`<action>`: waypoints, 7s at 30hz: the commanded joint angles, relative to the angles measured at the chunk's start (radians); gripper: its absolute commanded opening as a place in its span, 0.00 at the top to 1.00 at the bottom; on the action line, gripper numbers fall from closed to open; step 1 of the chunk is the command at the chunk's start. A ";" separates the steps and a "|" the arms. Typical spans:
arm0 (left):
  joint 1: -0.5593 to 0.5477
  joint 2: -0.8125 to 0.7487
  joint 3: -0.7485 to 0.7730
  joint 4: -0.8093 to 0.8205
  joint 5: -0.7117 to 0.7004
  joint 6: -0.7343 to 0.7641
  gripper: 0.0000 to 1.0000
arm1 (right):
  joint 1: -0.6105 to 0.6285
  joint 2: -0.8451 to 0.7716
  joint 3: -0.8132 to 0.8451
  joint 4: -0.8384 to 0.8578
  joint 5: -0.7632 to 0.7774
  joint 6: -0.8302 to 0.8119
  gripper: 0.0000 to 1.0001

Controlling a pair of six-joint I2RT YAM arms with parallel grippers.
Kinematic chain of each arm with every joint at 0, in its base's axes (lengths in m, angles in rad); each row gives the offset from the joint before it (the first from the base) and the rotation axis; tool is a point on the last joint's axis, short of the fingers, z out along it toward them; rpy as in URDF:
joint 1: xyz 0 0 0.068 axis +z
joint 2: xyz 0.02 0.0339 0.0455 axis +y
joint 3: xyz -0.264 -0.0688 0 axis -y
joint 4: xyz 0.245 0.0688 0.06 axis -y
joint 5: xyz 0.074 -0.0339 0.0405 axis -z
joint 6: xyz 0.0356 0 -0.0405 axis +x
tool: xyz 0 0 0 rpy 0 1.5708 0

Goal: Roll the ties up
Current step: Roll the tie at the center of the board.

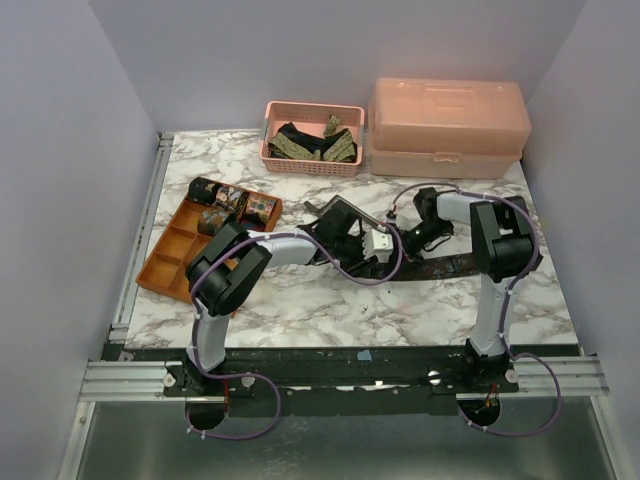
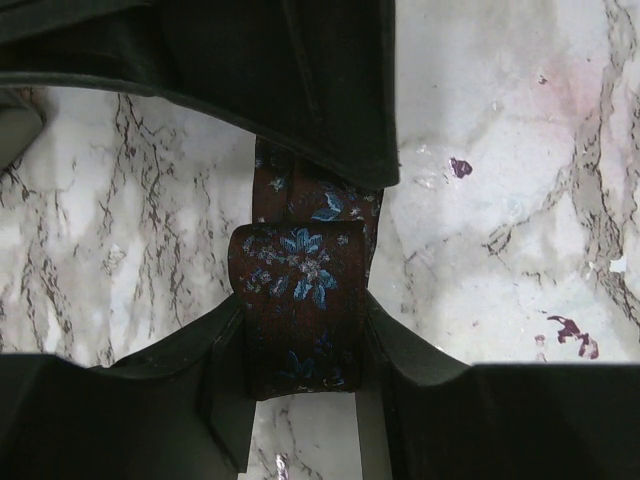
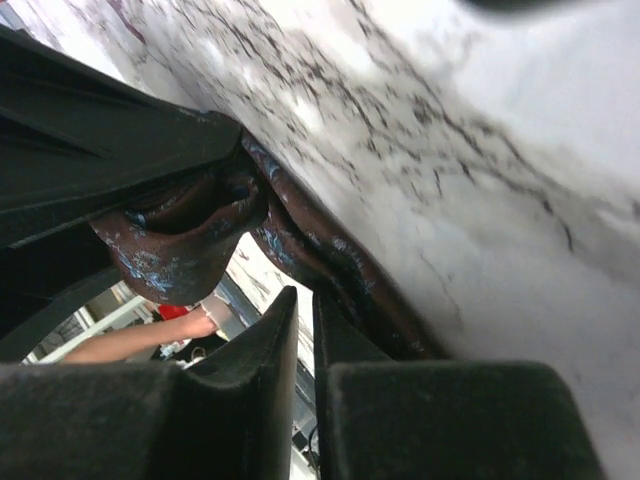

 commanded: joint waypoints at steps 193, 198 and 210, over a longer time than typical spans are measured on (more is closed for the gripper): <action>0.006 -0.094 -0.277 0.469 0.140 -0.203 0.91 | -0.087 0.098 0.011 0.057 0.258 0.072 1.00; -0.008 -0.033 -0.216 0.246 0.010 -0.109 0.91 | -0.087 0.068 0.016 0.042 0.226 0.058 0.94; -0.018 0.016 -0.165 0.115 -0.060 -0.083 0.91 | -0.050 -0.054 0.080 -0.077 -0.175 -0.022 0.49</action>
